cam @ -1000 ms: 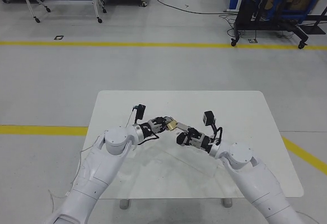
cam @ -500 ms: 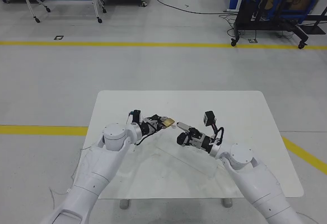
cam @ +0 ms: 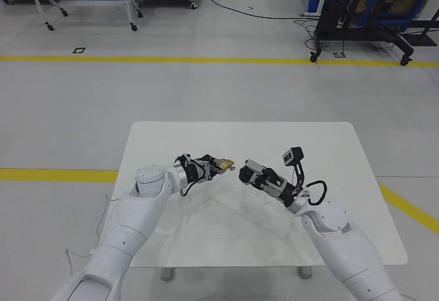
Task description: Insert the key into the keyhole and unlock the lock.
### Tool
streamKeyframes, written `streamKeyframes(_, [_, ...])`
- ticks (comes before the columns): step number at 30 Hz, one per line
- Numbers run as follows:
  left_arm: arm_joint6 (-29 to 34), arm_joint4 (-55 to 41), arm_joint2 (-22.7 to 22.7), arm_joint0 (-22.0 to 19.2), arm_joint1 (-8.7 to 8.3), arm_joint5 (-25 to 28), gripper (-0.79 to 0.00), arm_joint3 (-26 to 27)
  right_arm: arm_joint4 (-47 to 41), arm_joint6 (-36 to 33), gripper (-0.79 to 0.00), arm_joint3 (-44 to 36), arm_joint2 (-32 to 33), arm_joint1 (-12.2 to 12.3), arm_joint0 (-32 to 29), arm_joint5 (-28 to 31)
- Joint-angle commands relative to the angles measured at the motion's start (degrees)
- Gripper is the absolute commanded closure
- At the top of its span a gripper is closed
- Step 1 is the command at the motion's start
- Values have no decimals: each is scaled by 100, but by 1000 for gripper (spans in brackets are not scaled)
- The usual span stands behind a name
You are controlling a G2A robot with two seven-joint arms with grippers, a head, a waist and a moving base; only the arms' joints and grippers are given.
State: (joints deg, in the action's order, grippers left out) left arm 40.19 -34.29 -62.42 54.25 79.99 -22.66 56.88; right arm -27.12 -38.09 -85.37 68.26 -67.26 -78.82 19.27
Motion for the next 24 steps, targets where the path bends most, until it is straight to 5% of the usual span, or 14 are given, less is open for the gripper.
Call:
streamKeyframes(1, [6, 8, 8, -8, -2, 18, 0, -13, 153, 126, 0, 127, -81, -20, 93, -73])
streamKeyframes(24, [6, -122, 61, 151, -24, 14, 0, 353, 656, 721, 0, 956, -449, -194, 626, -136])
